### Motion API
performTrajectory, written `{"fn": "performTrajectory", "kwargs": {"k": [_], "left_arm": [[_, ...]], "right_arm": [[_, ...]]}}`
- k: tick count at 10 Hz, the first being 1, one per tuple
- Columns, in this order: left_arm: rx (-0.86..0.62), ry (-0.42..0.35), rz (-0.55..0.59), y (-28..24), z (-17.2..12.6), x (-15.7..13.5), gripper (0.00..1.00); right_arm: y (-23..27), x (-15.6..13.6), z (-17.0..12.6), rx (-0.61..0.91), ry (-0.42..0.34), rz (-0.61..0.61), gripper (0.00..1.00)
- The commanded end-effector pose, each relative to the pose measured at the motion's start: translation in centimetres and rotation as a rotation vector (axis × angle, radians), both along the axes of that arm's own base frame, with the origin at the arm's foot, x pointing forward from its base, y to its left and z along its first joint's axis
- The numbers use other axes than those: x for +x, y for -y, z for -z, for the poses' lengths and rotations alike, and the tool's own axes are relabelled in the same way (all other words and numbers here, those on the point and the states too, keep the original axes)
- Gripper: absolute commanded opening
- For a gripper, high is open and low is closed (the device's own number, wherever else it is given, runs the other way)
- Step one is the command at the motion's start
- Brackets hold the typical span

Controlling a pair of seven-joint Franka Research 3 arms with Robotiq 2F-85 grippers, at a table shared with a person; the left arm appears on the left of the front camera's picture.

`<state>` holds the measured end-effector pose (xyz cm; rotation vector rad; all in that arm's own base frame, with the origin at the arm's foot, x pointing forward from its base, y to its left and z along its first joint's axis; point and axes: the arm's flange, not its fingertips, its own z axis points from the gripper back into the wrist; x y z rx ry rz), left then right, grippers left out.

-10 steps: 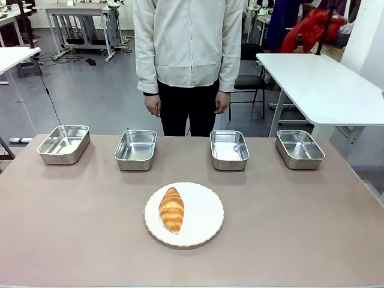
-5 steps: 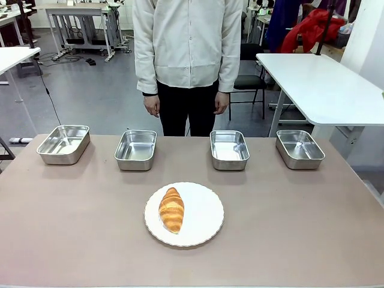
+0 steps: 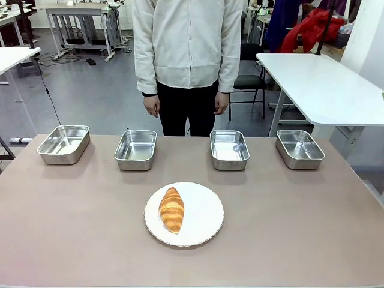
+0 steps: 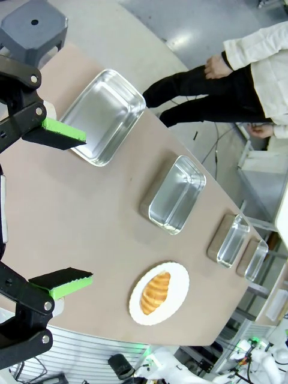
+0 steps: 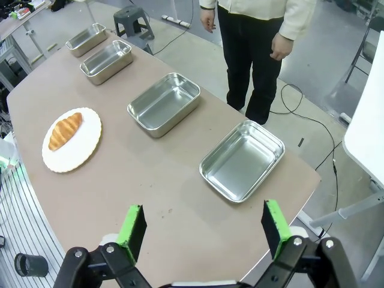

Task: Place the bread in the container.
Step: Place the Butter Roll into the Airtight Container indicated by the human.

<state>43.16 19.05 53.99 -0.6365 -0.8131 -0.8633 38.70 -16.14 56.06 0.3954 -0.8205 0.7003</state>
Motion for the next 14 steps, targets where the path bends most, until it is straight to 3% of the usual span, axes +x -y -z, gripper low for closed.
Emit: {"fn": "performTrajectory", "kwargs": {"k": [1,14], "left_arm": [[-0.003,0.013,0.005,0.0,-0.16,-0.16,1.0],[-0.003,0.013,0.005,0.0,-0.16,-0.16,1.0]], "right_arm": [[0.07,0.19,-0.11,0.007,0.025,-0.014,1.0],[0.07,0.19,-0.11,0.007,0.025,-0.014,1.0]]}}
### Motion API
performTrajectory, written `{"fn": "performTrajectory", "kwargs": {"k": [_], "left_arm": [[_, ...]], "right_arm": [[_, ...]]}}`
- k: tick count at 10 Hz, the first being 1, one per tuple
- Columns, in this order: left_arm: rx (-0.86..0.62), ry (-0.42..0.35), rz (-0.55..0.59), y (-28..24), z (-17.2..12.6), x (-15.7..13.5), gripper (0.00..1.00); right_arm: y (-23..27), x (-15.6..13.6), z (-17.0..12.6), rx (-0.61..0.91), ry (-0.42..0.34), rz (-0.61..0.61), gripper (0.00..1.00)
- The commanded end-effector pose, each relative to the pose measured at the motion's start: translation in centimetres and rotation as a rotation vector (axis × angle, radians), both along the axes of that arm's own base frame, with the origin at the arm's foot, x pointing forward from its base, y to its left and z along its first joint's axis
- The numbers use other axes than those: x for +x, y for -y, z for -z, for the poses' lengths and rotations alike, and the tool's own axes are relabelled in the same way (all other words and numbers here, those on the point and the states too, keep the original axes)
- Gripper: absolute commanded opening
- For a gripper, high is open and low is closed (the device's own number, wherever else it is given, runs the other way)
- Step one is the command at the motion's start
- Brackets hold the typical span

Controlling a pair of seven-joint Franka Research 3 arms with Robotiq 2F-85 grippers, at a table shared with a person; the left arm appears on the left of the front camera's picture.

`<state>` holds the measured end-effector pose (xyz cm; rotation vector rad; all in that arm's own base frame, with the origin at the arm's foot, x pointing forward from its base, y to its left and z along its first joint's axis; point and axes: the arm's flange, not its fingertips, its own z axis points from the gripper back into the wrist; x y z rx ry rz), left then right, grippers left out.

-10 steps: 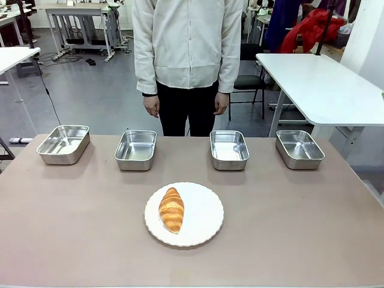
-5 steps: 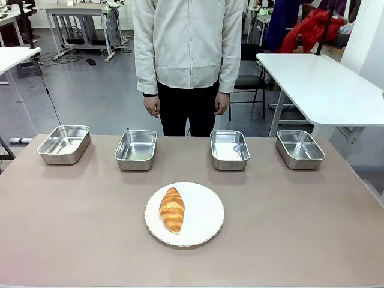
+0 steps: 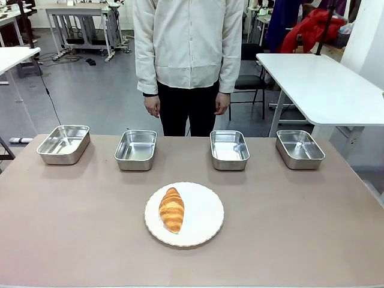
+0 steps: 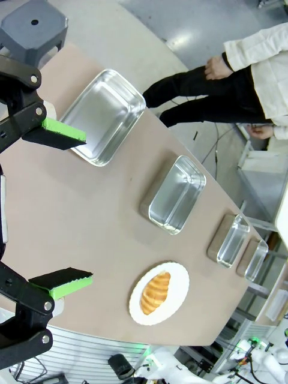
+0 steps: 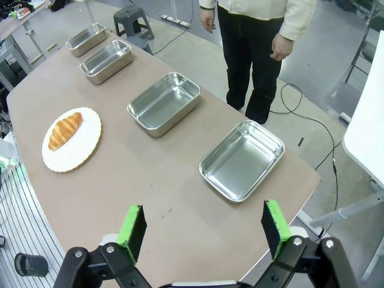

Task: Place the bread in the container.
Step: Place the Butter Roll into the Airtight Container indicated by the human.

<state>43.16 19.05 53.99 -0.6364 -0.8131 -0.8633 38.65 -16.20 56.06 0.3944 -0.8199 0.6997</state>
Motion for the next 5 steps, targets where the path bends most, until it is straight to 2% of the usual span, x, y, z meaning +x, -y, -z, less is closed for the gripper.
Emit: {"fn": "performTrajectory", "kwargs": {"k": [1,5], "left_arm": [[-0.003,0.013,0.005,0.01,-0.16,-0.16,1.0],[-0.003,0.013,0.005,0.01,-0.16,-0.16,1.0]], "right_arm": [[0.01,0.24,-0.11,0.008,0.026,-0.015,1.0],[0.01,0.24,-0.11,0.008,0.026,-0.015,1.0]]}}
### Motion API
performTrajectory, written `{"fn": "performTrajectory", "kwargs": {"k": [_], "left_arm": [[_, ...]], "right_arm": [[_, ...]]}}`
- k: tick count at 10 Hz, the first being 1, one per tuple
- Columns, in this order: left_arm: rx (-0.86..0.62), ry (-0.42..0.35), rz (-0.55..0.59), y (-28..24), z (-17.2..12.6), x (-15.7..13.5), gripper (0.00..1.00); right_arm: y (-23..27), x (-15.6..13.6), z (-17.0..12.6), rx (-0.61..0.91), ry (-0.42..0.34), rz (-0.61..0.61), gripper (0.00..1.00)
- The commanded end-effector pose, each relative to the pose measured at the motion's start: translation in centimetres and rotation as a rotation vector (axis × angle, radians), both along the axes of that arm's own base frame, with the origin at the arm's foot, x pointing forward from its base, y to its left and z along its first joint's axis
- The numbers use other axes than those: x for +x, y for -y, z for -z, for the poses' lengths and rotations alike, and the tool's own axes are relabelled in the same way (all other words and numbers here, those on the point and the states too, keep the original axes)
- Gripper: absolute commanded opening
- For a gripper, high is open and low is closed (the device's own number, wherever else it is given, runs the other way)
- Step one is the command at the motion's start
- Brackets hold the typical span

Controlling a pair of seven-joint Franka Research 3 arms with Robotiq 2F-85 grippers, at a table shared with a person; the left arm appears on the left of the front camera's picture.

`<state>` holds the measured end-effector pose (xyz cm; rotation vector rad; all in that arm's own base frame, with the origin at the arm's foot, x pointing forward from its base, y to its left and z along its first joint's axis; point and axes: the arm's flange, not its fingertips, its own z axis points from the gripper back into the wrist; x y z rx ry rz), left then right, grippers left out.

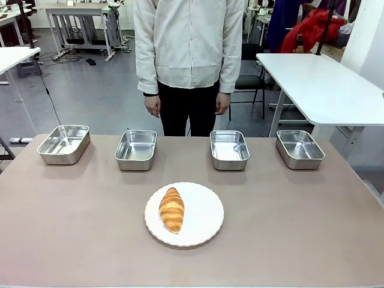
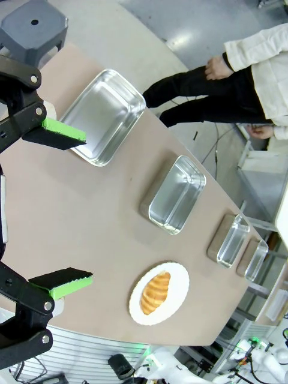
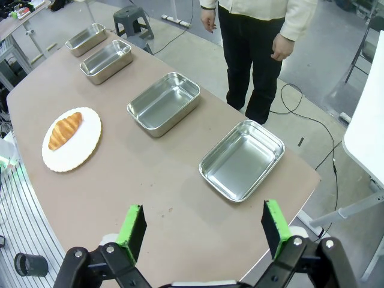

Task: Place the bread in the container.
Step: Place the Butter Roll into the Airtight Container indicated by the human.

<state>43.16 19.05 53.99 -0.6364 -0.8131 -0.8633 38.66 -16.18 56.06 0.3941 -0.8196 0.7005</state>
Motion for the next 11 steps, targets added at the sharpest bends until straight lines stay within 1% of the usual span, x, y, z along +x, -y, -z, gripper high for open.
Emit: {"fn": "performTrajectory", "kwargs": {"k": [1,11], "left_arm": [[-0.003,0.013,0.005,0.01,-0.16,-0.16,1.0],[-0.003,0.013,0.005,0.01,-0.16,-0.16,1.0]], "right_arm": [[0.03,0.24,-0.11,0.009,0.026,-0.015,1.0],[0.03,0.24,-0.11,0.009,0.026,-0.015,1.0]]}}
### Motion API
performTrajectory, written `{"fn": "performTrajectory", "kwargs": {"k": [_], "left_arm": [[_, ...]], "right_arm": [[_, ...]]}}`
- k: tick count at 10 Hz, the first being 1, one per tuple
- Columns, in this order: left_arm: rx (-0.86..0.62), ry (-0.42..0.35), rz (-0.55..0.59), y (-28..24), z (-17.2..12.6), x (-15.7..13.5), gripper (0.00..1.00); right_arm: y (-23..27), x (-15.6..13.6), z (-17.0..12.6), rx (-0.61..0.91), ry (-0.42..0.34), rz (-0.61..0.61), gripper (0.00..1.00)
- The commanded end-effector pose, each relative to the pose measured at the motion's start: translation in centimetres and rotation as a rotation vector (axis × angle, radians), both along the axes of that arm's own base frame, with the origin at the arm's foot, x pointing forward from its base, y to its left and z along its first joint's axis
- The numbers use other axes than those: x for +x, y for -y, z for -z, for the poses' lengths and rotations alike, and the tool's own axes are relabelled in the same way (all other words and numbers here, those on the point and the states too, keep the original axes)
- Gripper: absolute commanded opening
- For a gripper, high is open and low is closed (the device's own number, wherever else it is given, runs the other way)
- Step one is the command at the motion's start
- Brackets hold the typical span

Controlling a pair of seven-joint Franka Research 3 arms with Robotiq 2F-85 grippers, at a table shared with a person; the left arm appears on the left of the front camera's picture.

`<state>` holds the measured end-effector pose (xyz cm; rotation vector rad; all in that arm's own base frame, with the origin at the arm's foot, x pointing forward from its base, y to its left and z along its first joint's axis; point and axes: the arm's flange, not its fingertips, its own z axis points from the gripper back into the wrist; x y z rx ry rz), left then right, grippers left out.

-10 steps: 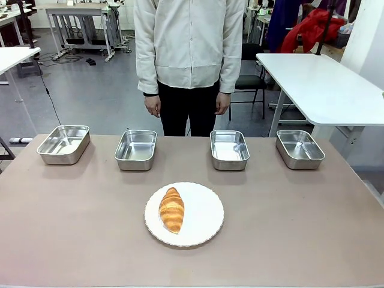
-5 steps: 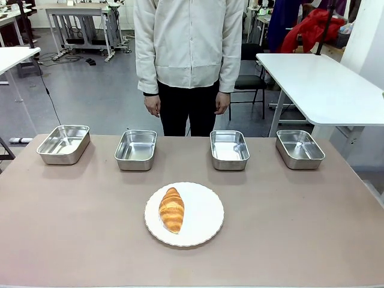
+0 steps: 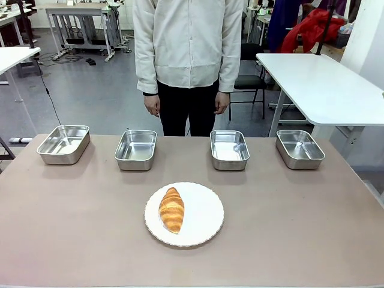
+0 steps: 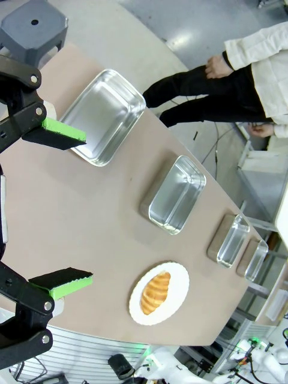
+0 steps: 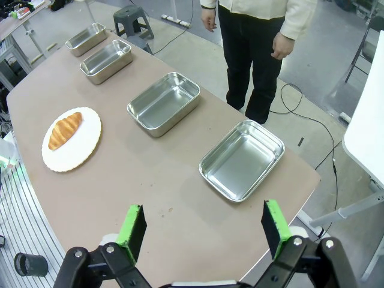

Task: Place the bread in the container.
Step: Place the Butter Roll into the Airtight Container indicated by the human.

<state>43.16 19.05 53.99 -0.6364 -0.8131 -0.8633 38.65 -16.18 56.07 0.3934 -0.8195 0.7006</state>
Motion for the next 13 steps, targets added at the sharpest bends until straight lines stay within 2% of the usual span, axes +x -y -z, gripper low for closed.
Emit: {"fn": "performTrajectory", "kwargs": {"k": [1,13], "left_arm": [[-0.003,0.013,0.005,0.01,-0.16,-0.16,1.0],[-0.003,0.013,0.005,0.01,-0.16,-0.16,1.0]], "right_arm": [[0.03,0.25,-0.1,0.009,0.026,-0.015,1.0],[0.03,0.25,-0.1,0.009,0.026,-0.015,1.0]]}}
